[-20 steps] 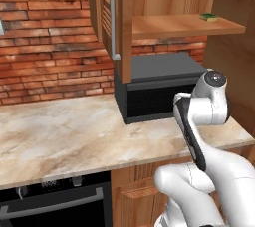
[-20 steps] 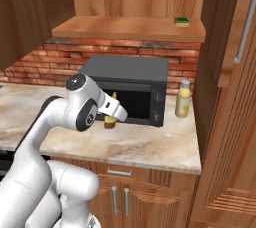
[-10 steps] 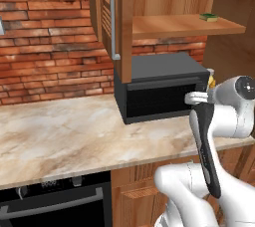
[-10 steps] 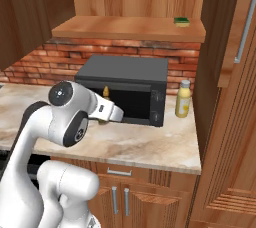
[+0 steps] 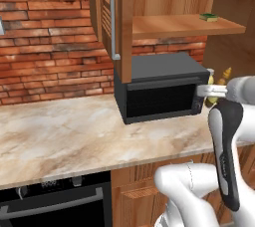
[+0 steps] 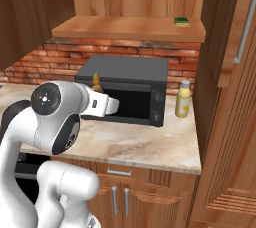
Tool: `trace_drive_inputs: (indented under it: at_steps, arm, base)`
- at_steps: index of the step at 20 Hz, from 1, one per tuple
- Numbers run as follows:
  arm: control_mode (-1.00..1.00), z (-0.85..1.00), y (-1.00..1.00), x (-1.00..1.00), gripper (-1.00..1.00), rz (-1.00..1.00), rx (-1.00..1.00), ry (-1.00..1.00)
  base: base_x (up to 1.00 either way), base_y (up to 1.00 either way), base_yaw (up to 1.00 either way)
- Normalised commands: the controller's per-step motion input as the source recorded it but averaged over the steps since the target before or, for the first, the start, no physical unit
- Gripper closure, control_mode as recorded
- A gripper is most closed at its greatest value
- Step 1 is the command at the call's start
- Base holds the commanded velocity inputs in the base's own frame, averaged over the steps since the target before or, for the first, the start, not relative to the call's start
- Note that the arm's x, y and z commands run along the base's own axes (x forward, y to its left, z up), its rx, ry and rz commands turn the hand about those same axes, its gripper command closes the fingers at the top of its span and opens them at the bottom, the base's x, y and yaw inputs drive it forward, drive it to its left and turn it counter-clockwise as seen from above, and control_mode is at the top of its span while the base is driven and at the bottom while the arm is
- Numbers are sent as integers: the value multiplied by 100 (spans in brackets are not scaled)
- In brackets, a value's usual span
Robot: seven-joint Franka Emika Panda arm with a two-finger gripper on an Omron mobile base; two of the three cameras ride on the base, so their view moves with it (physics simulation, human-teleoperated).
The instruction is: Pick the canned food and honey bottle from the counter and place them in the cabinets closest to them.
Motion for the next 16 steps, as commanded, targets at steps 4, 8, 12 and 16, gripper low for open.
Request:
trace_drive_inputs:
  at_steps: [4, 8, 12, 16]
  arm:
    - [-100, 71, 3, -40, 100, 7, 0, -11]
    - [-100, 65, 8, -33, 100, 7, -1, -7]
    - [-100, 57, 13, -25, 100, 8, -3, -3]
    - [-100, 43, 23, -4, 100, 9, -9, 2]
  base:
    - [0, 0, 0]
    - [0, 0, 0]
    - [0, 0, 0]
    - [0, 0, 0]
